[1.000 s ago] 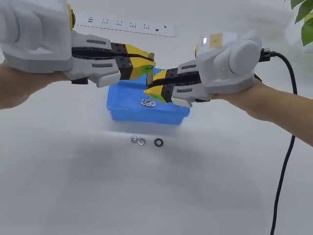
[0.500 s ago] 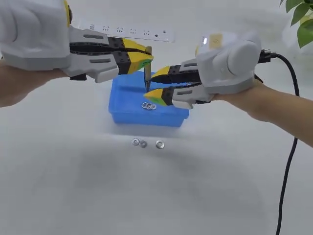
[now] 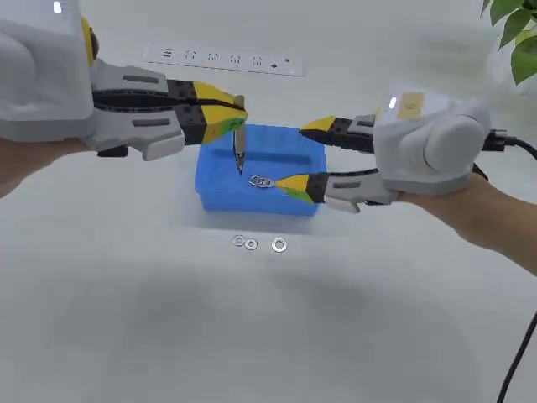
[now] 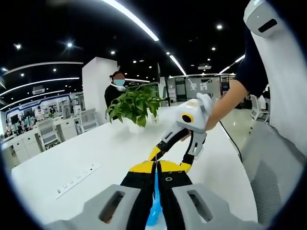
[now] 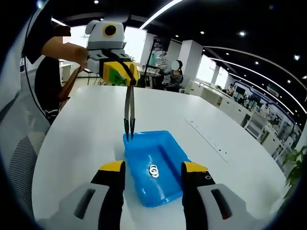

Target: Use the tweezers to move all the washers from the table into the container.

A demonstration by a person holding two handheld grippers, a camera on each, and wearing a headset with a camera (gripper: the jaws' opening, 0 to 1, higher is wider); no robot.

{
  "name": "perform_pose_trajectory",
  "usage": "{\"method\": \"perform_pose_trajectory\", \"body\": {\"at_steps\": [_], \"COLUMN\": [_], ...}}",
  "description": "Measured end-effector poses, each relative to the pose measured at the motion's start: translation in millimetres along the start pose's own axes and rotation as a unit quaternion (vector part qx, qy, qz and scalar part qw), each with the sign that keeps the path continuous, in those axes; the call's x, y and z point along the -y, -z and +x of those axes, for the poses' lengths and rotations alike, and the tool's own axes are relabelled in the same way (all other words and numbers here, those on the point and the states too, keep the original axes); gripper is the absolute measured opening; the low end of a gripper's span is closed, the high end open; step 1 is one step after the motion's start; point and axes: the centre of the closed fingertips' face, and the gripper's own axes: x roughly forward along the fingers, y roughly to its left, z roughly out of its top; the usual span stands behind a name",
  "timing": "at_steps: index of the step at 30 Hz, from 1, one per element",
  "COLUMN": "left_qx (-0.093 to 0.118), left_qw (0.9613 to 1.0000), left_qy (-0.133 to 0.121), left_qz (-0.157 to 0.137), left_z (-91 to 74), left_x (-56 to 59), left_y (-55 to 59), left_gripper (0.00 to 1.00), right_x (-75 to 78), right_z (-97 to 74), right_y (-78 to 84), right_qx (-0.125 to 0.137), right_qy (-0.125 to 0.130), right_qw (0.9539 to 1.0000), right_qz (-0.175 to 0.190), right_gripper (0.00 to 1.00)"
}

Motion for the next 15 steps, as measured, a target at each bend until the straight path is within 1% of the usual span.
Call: {"method": "perform_pose_trajectory", "body": {"at_steps": [1,2,4,6,7,10,13,14,15], "left_qx": [-0.002,-0.002,0.000,-0.003,-0.005,-0.011,-0.010,-0.012,-0.019], "left_qw": [1.0000,1.0000,1.0000,1.0000,1.0000,0.9999,0.9997,0.9995,0.9990], "left_qy": [0.000,-0.003,-0.005,-0.006,-0.005,-0.002,-0.012,-0.016,-0.018], "left_qz": [0.002,0.002,-0.002,0.001,0.003,0.011,0.019,0.025,0.035], "left_z": [-1.0,-2.2,-5.3,-8.5,-5.7,-4.5,-6.1,-6.4,-6.0], "left_x": [0.9,2.5,1.9,0.8,7.9,19.1,21.1,21.6,23.4], "left_y": [1.2,2.4,6.4,12.0,9.9,7.2,7.3,8.6,12.2], "left_gripper": [0.05,0.05,0.05,0.05,0.05,0.05,0.05,0.05,0.05], "right_x": [-1.0,-2.3,-5.1,-8.9,-12.1,-20.2,-27.8,-32.2,-34.8], "right_z": [-2.6,-7.1,-11.8,-17.1,-20.7,-30.2,-40.2,-43.5,-45.1], "right_y": [2.1,3.2,5.0,11.1,14.6,23.2,28.4,30.6,32.6], "right_qx": [-0.002,0.002,0.006,0.001,-0.002,-0.008,-0.006,-0.006,-0.007], "right_qy": [0.003,0.011,0.014,0.019,0.021,0.021,0.026,0.027,0.028], "right_qw": [1.0000,0.9999,0.9999,0.9998,0.9997,0.9995,0.9992,0.9989,0.9988], "right_qz": [0.002,0.001,0.003,0.011,0.012,0.020,0.028,0.038,0.040], "right_gripper": [0.49,0.49,0.49,0.49,0.49,0.51,0.52,0.53,0.55]}}
